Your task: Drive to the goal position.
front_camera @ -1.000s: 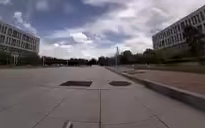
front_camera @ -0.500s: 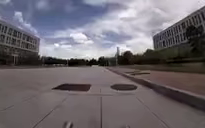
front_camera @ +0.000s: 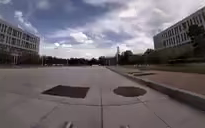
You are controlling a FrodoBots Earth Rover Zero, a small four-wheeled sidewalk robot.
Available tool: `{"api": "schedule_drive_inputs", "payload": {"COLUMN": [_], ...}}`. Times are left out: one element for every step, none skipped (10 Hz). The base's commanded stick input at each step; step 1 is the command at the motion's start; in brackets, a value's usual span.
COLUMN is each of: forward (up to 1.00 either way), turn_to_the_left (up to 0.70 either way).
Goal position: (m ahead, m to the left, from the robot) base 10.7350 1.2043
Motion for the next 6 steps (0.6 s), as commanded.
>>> {"api": "schedule_drive_inputs", "payload": {"forward": [1.0, 1.0, 1.0, 1.0, 1.0, 1.0], "turn_to_the_left": [0.0, 0.0, 0.0, 0.02, 0.05, 0.04]}}
